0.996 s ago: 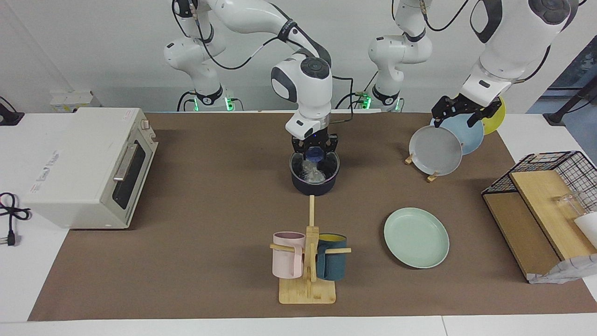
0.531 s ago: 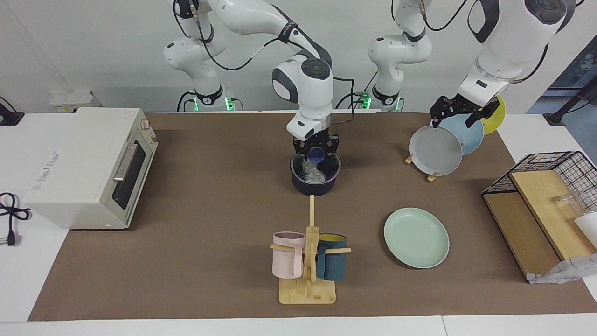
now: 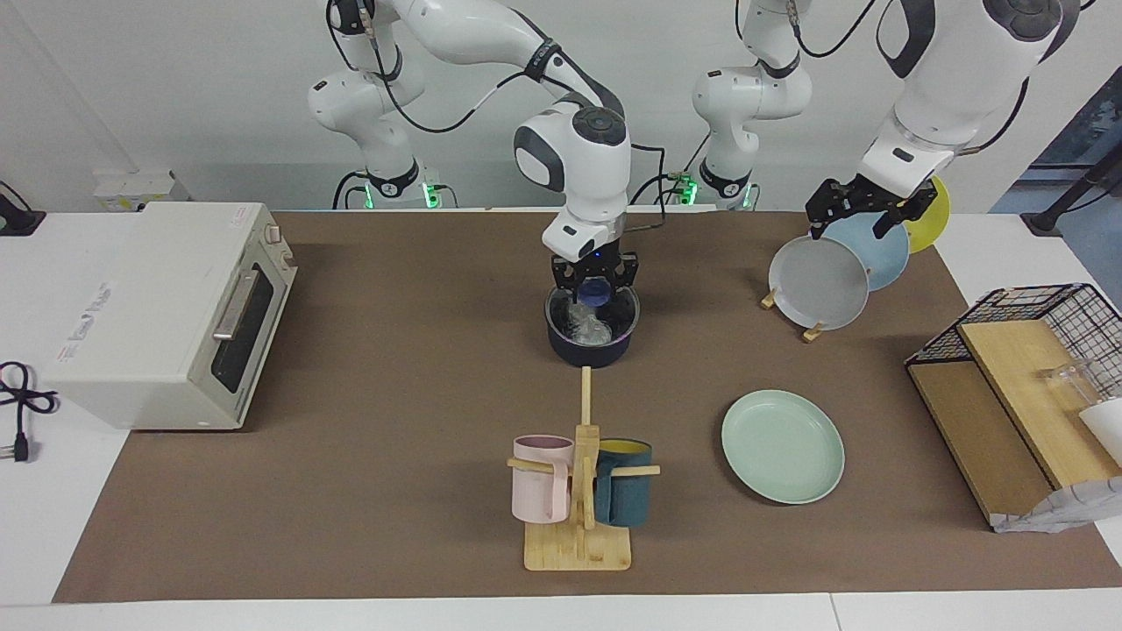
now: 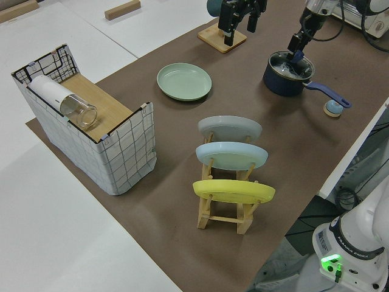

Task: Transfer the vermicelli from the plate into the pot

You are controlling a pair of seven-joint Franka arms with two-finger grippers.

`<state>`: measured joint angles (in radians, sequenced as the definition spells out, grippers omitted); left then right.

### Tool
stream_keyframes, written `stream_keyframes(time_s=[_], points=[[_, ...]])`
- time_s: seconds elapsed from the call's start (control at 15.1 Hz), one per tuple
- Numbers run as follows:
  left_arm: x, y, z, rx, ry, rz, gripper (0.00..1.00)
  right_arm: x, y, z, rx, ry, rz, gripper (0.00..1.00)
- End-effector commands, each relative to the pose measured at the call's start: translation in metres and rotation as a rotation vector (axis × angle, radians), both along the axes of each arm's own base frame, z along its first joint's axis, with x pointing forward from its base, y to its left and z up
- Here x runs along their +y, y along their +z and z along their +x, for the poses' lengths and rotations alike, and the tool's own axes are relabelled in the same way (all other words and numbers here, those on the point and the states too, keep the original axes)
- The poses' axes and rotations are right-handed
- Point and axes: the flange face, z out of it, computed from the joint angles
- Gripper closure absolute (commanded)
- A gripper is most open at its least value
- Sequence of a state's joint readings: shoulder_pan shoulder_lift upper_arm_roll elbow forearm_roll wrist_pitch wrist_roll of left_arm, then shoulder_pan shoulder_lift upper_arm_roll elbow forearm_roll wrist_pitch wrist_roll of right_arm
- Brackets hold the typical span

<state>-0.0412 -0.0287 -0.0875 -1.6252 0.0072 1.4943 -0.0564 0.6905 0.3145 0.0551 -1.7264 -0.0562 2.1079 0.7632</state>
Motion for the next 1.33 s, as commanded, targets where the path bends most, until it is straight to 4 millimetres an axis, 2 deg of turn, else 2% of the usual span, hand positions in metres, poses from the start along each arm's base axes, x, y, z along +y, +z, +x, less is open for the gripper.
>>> stream_keyframes(time_s=[0.0,0.07,0.13,0.27,0.33,0.4,0.46,0.6,0.8,1.0,1.2,1.26], points=[[0.003,0.004,-0.003,-0.015,0.028,-0.007,0.0,0.0,-0.022,0.002,-0.006,0.001,-0.032,1.0],[0.008,0.004,-0.003,-0.016,0.051,-0.006,0.0,-0.001,-0.023,0.003,-0.007,0.0,-0.031,0.95],[0.01,0.005,-0.002,-0.019,0.07,-0.007,0.0,-0.001,-0.023,0.003,-0.008,0.0,-0.03,0.7],[0.01,0.004,-0.002,-0.019,0.069,-0.006,0.0,-0.004,-0.023,0.007,-0.009,-0.003,-0.029,0.5],[0.01,0.004,-0.002,-0.019,0.071,-0.006,0.0,-0.006,-0.02,0.011,-0.014,-0.009,-0.025,0.34],[0.01,0.004,-0.002,-0.021,0.071,-0.006,0.0,-0.007,-0.015,0.014,-0.017,-0.012,-0.02,0.09],[0.009,0.005,-0.001,-0.025,0.071,-0.009,0.0,-0.014,-0.011,0.021,-0.022,-0.023,-0.019,0.0],[0.009,0.006,0.002,-0.05,0.074,-0.016,0.0,-0.034,0.013,0.043,-0.037,-0.062,-0.009,0.0],[0.013,0.007,0.002,-0.053,0.074,-0.017,0.0,-0.068,0.062,0.069,-0.029,-0.082,-0.013,0.0],[0.016,0.006,0.002,-0.052,0.072,-0.017,0.0,-0.128,0.106,0.09,-0.018,-0.043,-0.03,0.0],[0.015,0.007,0.002,-0.055,0.071,-0.016,0.0,-0.194,0.151,0.093,-0.007,-0.034,-0.045,0.0],[0.015,0.006,0.002,-0.053,0.071,-0.015,0.0,-0.21,0.164,0.089,0.003,-0.01,-0.05,0.0]])
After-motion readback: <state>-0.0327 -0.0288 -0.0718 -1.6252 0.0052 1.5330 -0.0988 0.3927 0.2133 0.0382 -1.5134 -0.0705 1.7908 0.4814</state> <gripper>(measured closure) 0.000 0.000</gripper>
